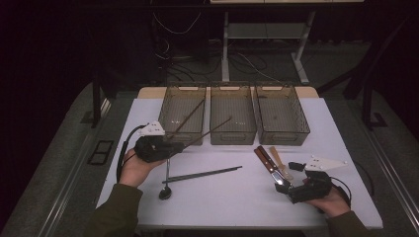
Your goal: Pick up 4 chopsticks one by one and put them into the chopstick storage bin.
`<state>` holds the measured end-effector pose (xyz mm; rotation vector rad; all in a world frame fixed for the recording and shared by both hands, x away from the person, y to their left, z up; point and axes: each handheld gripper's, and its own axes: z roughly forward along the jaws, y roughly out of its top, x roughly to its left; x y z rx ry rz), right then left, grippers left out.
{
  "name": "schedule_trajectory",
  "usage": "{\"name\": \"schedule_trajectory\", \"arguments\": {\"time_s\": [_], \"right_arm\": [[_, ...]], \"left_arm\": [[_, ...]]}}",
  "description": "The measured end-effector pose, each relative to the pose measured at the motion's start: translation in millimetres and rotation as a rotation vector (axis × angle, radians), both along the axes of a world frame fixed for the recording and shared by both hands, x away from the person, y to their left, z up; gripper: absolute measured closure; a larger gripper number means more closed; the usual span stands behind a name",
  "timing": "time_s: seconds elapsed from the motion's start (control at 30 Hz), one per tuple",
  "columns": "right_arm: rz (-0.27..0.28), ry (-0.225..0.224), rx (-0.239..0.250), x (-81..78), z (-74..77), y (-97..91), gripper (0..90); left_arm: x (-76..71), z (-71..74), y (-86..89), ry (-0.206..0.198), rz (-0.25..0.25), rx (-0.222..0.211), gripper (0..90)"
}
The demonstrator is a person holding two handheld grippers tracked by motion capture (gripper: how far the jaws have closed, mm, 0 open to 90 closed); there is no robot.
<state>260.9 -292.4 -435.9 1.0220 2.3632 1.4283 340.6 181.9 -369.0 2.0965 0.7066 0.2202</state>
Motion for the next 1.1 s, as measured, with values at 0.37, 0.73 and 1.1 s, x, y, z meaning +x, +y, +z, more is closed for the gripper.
{"name": "schedule_trajectory", "arguments": {"time_s": [0.37, 0.73, 1.1], "right_arm": [[0.003, -0.004, 0.001, -0.2, 0.2, -0.1, 2.4], [0.002, -0.005, 0.006, -0.6, 0.5, 0.0, 2.4], [0.000, -0.004, 0.009, -0.7, 0.8, -0.5, 2.4]], "left_arm": [[21.9, 7.5, 1.9, -0.003, 0.064, 0.007, 84.6], [44.8, 17.1, 6.1, -0.004, 0.135, 0.022, 84.6], [70.9, 22.7, 8.9, 0.002, 0.217, 0.050, 84.6]]}}
